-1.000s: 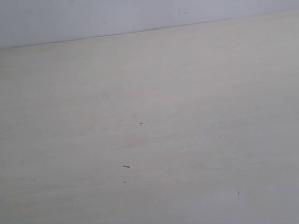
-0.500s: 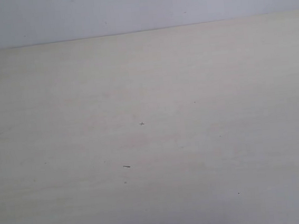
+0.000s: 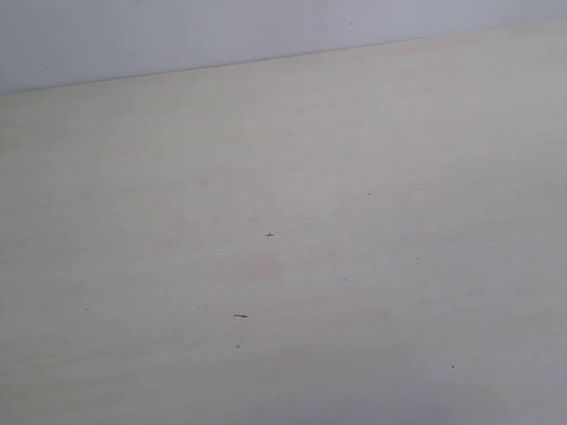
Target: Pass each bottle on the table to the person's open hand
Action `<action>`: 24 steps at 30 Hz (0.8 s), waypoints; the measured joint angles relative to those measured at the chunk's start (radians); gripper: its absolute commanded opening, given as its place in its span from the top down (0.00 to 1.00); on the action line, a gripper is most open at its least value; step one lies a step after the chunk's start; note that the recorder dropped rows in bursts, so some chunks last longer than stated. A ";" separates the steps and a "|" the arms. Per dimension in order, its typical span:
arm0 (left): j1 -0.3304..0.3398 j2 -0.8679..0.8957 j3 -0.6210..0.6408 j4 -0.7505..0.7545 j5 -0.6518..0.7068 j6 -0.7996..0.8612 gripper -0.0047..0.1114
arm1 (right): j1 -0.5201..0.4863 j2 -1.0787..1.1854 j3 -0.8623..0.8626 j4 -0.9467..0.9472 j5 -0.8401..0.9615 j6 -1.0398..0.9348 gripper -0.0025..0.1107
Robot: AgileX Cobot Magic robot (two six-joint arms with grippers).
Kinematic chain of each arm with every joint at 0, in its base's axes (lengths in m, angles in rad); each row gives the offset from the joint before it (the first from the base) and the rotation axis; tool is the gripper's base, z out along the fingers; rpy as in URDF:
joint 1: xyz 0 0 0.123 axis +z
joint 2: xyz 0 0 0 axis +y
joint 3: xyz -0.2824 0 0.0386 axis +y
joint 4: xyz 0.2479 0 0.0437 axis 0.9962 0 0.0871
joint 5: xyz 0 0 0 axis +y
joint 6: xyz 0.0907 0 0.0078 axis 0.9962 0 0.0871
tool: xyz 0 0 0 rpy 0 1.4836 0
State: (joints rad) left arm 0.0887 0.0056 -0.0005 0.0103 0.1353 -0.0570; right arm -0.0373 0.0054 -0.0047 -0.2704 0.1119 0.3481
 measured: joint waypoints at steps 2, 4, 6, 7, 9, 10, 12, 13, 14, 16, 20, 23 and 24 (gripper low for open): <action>0.000 0.000 0.000 0.000 0.000 0.000 0.95 | 0.000 0.000 0.000 0.087 0.020 -0.143 0.98; 0.000 0.000 0.000 0.000 0.000 0.000 0.95 | 0.000 0.000 0.000 0.144 0.032 -0.235 0.98; 0.000 0.000 0.000 0.000 0.000 0.000 0.95 | 0.000 0.000 0.000 0.171 0.036 -0.276 0.98; 0.000 0.000 0.000 0.000 0.000 0.000 0.95 | 0.000 0.000 0.000 0.178 0.038 -0.288 0.98; 0.000 0.000 0.000 0.000 0.000 0.000 0.95 | 0.000 0.000 0.000 0.187 0.042 -0.304 0.98; 0.000 0.000 0.000 0.000 0.000 0.000 0.95 | 0.000 0.000 0.000 0.189 0.041 -0.306 0.98; 0.000 0.000 0.000 0.000 0.000 0.000 0.95 | 0.000 0.000 0.000 0.199 0.041 -0.311 0.98; 0.000 0.000 0.000 0.000 0.000 0.000 0.95 | 0.000 0.000 0.000 0.206 0.041 -0.311 0.98; 0.000 0.000 0.000 0.000 0.000 0.000 0.95 | 0.000 0.000 0.000 0.209 0.041 -0.313 0.98; 0.000 0.000 0.000 0.000 0.000 0.000 0.95 | 0.000 0.000 0.000 0.215 0.041 -0.313 0.98; 0.000 0.000 0.000 0.000 0.000 0.000 0.95 | 0.000 0.000 0.000 0.217 0.042 -0.313 0.98; 0.000 0.000 0.000 0.000 0.000 0.000 0.95 | 0.000 0.000 0.000 0.220 0.042 -0.313 0.98; 0.000 0.000 0.000 0.000 0.000 0.000 0.95 | 0.000 0.000 0.000 0.220 0.042 -0.313 0.98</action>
State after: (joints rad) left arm 0.0887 0.0056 -0.0005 0.0103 0.1353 -0.0570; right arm -0.0373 0.0054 -0.0047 -0.0507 0.1543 0.0354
